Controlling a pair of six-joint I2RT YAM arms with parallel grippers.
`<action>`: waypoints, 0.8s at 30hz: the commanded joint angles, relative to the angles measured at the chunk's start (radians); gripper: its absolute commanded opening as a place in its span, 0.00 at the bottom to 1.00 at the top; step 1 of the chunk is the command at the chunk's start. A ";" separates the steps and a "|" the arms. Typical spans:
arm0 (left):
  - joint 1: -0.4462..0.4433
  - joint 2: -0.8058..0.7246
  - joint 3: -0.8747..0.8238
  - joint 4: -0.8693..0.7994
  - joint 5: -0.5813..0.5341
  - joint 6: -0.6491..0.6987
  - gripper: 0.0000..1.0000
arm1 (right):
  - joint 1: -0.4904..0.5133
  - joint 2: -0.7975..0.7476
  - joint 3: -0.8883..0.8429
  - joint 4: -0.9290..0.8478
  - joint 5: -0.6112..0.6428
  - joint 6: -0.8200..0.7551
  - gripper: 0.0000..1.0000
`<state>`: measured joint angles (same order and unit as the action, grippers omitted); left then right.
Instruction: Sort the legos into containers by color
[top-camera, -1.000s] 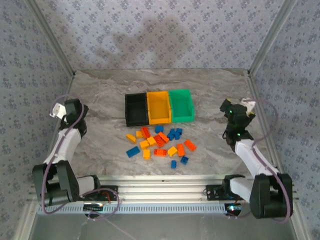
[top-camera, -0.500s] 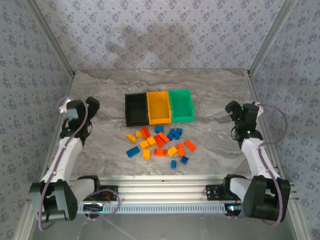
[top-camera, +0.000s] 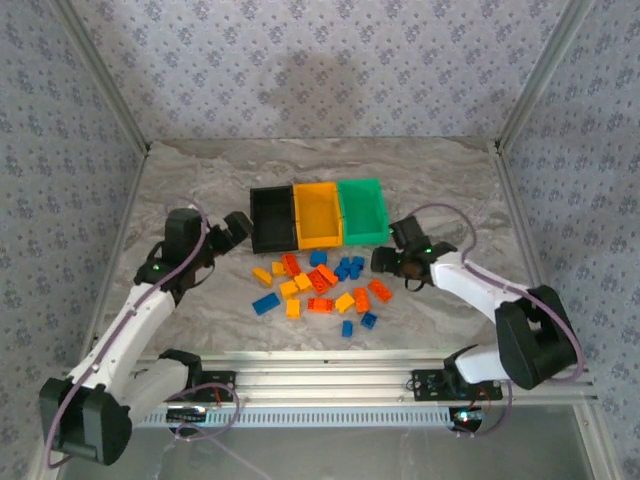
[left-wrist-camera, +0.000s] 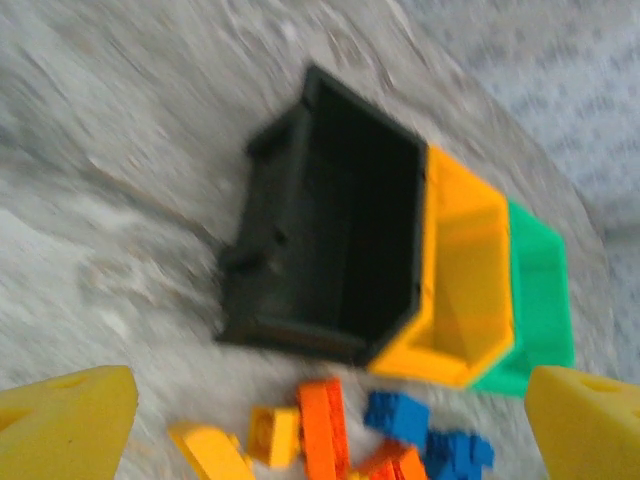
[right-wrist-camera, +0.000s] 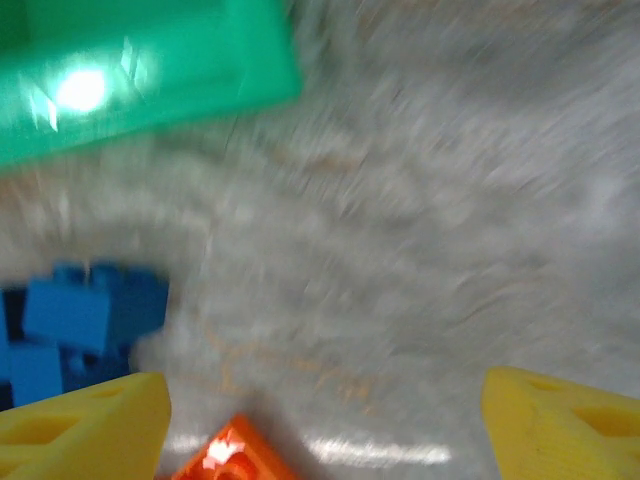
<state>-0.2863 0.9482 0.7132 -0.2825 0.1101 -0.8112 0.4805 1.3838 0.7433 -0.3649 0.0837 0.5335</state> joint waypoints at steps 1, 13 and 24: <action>-0.064 -0.059 -0.048 -0.046 0.037 0.013 1.00 | 0.074 0.044 0.040 -0.088 0.076 0.000 0.79; -0.093 -0.138 -0.149 -0.045 0.088 -0.002 1.00 | -0.019 0.050 0.192 -0.079 0.031 -0.003 0.77; -0.096 -0.140 -0.172 -0.040 0.117 -0.024 1.00 | -0.222 0.361 0.582 -0.094 -0.116 -0.045 0.56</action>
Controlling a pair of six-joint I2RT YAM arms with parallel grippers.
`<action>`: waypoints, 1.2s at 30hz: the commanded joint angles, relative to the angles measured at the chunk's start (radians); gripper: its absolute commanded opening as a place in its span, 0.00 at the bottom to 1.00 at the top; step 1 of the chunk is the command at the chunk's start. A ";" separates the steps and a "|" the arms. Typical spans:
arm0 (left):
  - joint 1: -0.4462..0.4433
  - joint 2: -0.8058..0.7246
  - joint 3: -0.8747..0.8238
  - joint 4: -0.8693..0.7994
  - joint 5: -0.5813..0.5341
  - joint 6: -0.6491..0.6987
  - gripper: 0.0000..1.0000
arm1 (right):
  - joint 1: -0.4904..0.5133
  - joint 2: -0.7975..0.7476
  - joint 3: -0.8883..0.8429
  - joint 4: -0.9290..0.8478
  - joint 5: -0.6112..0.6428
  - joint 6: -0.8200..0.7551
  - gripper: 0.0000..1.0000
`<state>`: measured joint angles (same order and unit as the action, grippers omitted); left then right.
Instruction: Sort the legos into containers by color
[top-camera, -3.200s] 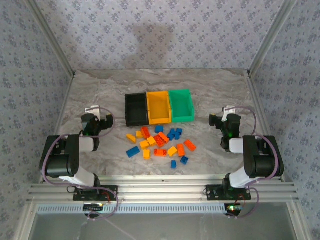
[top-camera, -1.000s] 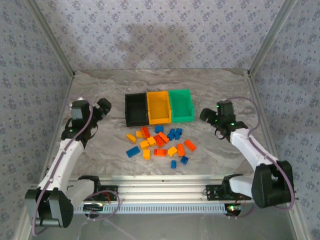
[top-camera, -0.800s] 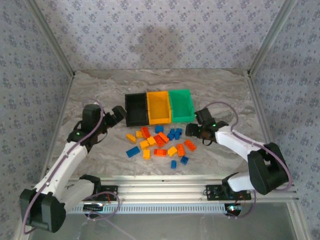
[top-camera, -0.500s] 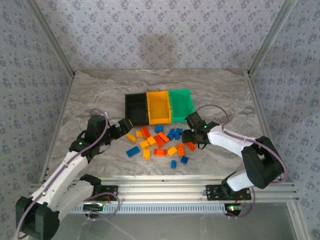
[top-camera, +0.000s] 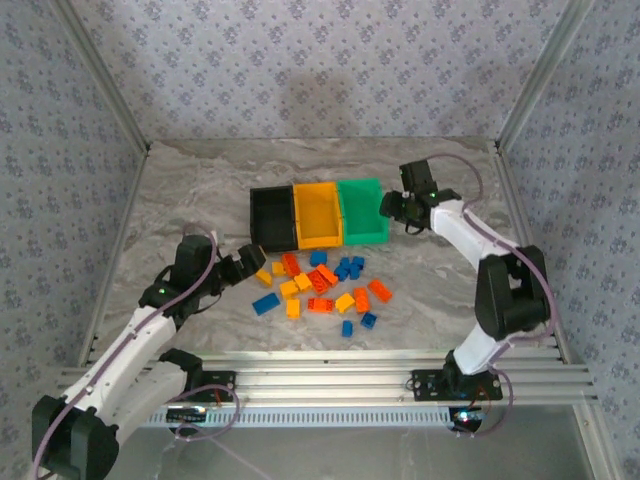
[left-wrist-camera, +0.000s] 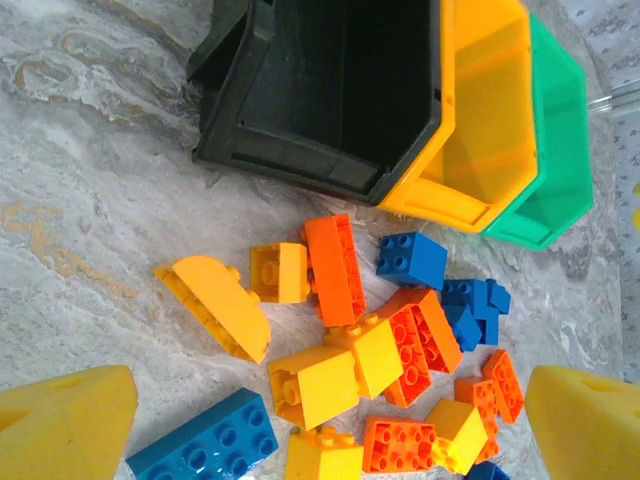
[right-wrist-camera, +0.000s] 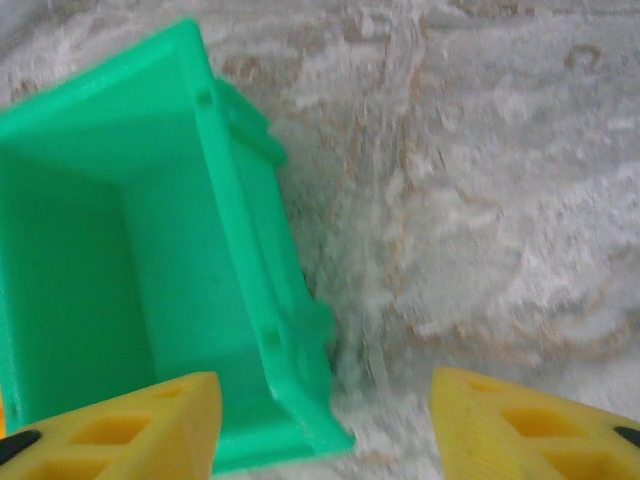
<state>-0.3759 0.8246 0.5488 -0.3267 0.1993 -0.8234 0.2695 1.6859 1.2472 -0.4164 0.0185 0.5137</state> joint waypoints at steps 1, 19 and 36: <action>-0.006 -0.018 -0.008 0.004 0.027 -0.014 1.00 | -0.016 0.089 0.107 -0.052 -0.052 -0.027 0.54; -0.006 -0.025 -0.013 -0.014 0.014 -0.017 1.00 | 0.037 0.295 0.270 -0.180 0.030 -0.033 0.32; -0.006 -0.035 -0.029 -0.014 0.027 -0.023 1.00 | 0.077 0.175 0.085 -0.163 0.108 -0.002 0.21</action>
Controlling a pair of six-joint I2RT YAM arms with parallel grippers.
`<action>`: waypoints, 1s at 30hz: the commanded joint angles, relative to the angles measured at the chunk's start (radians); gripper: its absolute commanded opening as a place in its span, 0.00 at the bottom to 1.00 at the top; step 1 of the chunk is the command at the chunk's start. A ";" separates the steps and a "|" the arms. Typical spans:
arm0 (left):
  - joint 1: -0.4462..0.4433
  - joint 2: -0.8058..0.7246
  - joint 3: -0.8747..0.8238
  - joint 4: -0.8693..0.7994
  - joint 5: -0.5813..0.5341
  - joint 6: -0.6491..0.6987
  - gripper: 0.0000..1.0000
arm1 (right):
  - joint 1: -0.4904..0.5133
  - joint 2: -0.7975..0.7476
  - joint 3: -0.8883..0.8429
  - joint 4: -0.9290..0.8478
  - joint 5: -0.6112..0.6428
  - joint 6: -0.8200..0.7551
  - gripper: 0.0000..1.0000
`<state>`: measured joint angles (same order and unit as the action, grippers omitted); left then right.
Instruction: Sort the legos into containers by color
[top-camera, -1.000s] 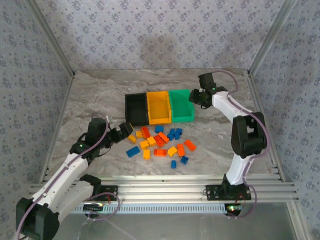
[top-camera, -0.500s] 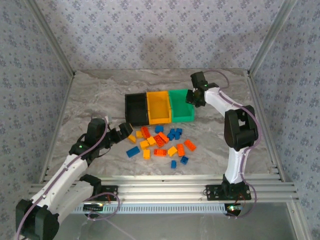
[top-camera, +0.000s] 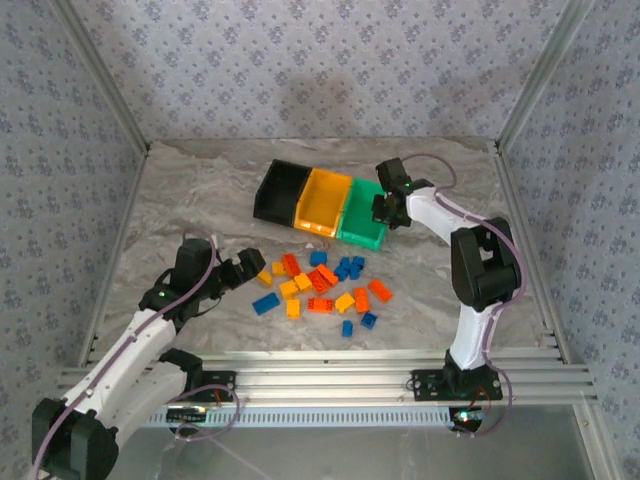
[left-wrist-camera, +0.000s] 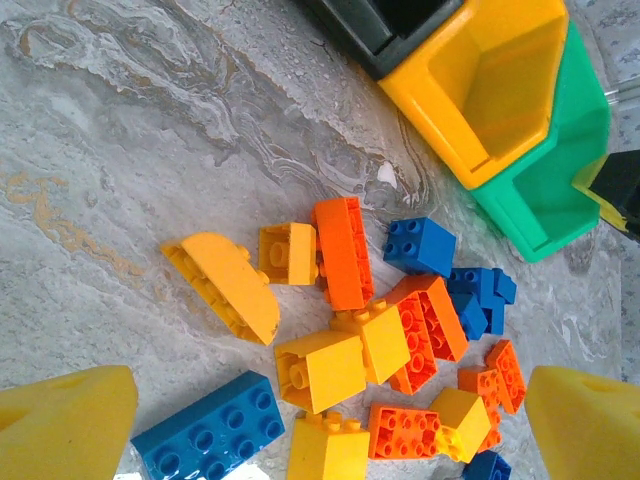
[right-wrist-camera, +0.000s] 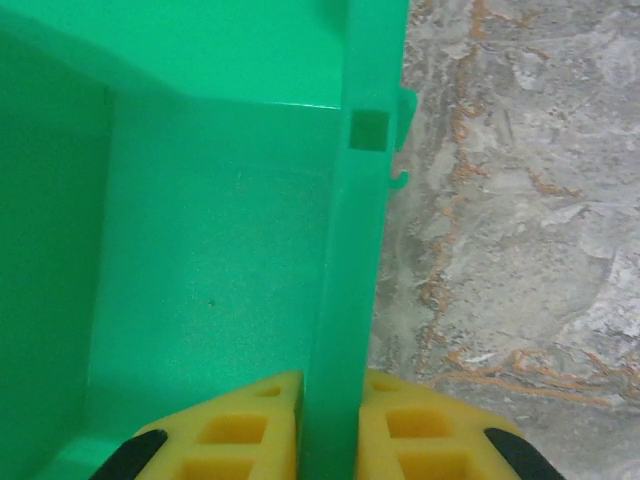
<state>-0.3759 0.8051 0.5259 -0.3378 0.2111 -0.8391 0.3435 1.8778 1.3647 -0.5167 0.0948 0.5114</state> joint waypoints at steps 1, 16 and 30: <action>-0.006 -0.017 -0.006 -0.003 0.016 -0.005 1.00 | 0.000 -0.018 -0.032 -0.066 0.030 -0.002 0.22; -0.006 -0.029 0.001 -0.036 0.017 0.014 1.00 | -0.036 -0.066 -0.005 -0.191 -0.071 -0.228 0.00; -0.006 -0.028 0.001 -0.036 0.020 0.009 1.00 | -0.051 -0.022 0.059 -0.220 -0.101 -0.298 0.00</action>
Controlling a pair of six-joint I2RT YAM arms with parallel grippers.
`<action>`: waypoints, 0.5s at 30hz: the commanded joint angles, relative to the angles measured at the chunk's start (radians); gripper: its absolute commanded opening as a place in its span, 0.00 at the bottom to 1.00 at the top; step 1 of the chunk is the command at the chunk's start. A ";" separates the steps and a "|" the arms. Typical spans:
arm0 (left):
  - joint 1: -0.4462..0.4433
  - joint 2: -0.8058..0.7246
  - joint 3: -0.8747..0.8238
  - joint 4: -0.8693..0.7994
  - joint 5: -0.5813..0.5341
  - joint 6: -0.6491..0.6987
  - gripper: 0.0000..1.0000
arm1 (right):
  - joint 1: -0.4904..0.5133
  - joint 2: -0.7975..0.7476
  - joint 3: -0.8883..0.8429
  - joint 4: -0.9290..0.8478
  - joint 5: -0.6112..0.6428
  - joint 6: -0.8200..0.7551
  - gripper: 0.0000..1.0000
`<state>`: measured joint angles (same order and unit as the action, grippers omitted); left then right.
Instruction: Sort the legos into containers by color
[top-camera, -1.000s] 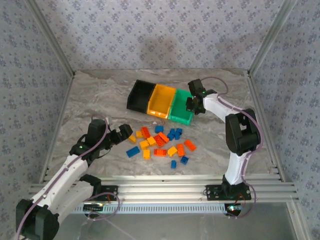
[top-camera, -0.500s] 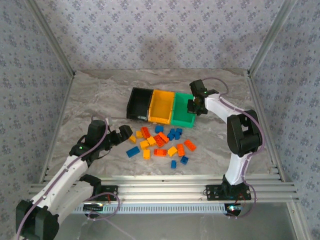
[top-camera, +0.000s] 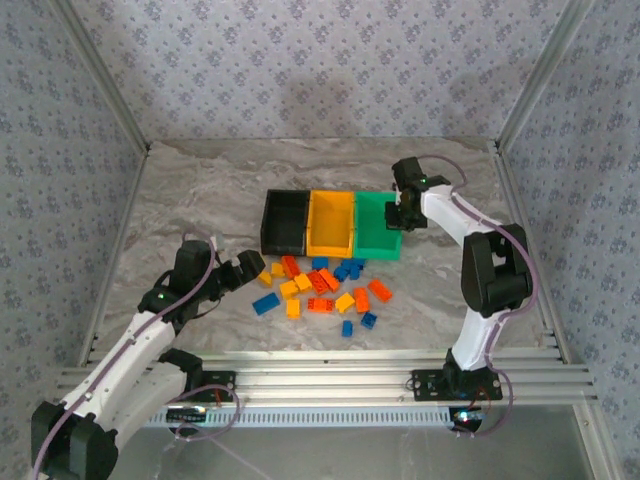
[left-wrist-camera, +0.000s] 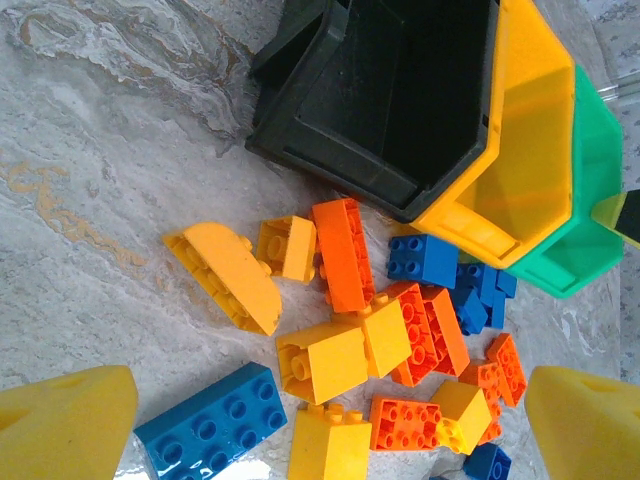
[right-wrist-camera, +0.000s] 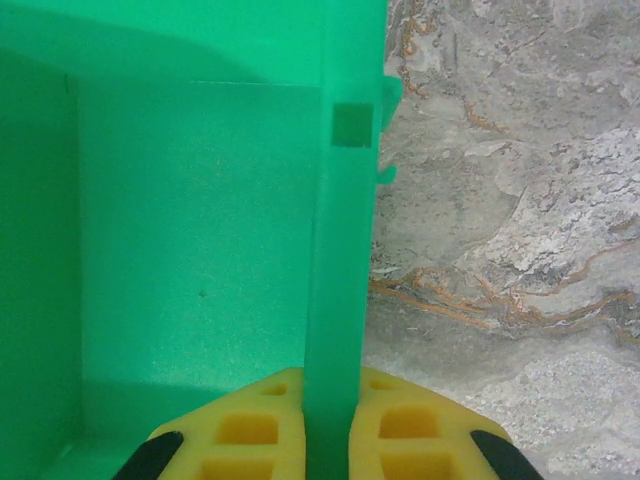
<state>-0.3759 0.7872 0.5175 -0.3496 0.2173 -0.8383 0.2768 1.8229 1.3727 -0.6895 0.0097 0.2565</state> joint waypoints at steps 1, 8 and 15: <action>-0.006 -0.011 0.008 -0.024 0.013 0.006 1.00 | 0.020 0.044 0.062 -0.048 -0.016 -0.043 0.00; -0.006 -0.012 -0.003 -0.020 0.016 0.000 1.00 | 0.022 0.106 0.122 -0.067 -0.016 -0.044 0.00; -0.006 -0.011 -0.010 -0.011 0.017 0.000 1.00 | 0.022 0.091 0.109 -0.053 0.000 -0.004 0.24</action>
<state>-0.3759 0.7868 0.5068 -0.3489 0.2180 -0.8387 0.2951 1.9144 1.4670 -0.7074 -0.0006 0.2474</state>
